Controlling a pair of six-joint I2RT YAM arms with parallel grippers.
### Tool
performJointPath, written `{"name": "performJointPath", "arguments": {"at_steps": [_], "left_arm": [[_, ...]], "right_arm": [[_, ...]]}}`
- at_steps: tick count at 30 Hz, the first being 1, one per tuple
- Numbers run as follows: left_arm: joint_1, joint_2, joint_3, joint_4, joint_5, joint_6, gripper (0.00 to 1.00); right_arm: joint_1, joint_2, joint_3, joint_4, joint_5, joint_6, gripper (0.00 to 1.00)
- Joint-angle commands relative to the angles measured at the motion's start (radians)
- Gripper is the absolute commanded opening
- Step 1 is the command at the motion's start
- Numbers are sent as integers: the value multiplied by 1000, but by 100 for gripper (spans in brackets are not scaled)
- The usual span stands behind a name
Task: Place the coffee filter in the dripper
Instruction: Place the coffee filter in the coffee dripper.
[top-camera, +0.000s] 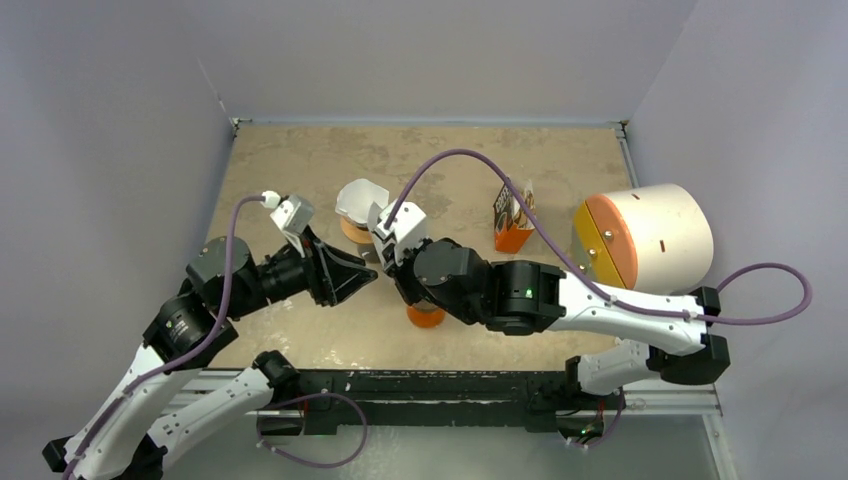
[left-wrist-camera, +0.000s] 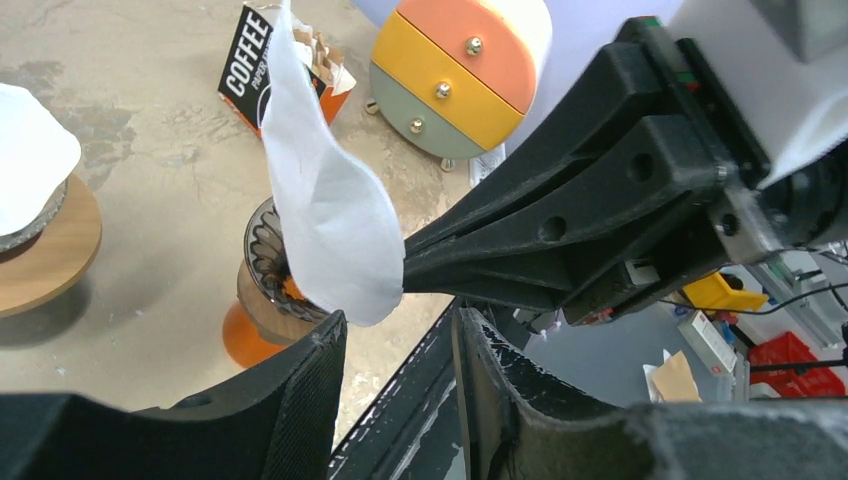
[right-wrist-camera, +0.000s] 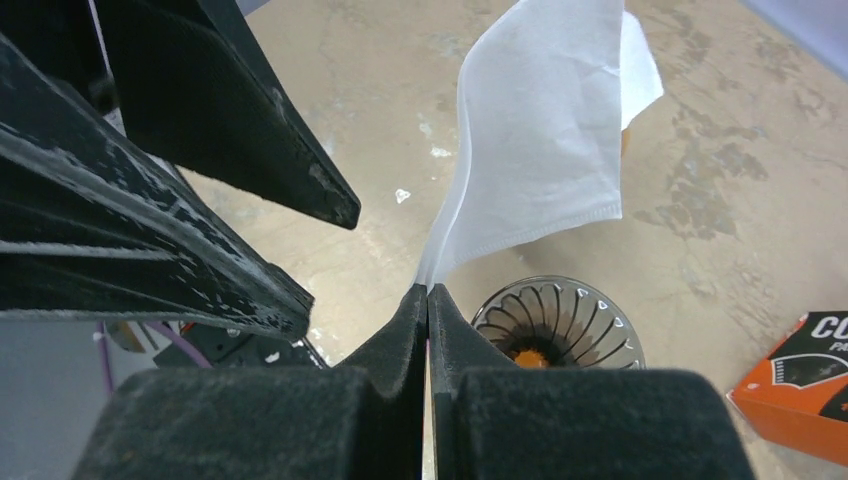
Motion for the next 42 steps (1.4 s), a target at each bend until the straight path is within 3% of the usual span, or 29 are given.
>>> {"name": "performJointPath", "arguments": {"at_steps": [1, 19, 42], "left_arm": [[-1, 26, -4, 36, -43, -40, 42], [-1, 90, -32, 97, -110, -67, 43], [-2, 109, -60, 73, -321, -83, 42]], "right_arm": [[11, 16, 81, -42, 137, 45, 0], [13, 85, 136, -51, 201, 123, 0], [13, 66, 116, -15, 73, 176, 0]]}}
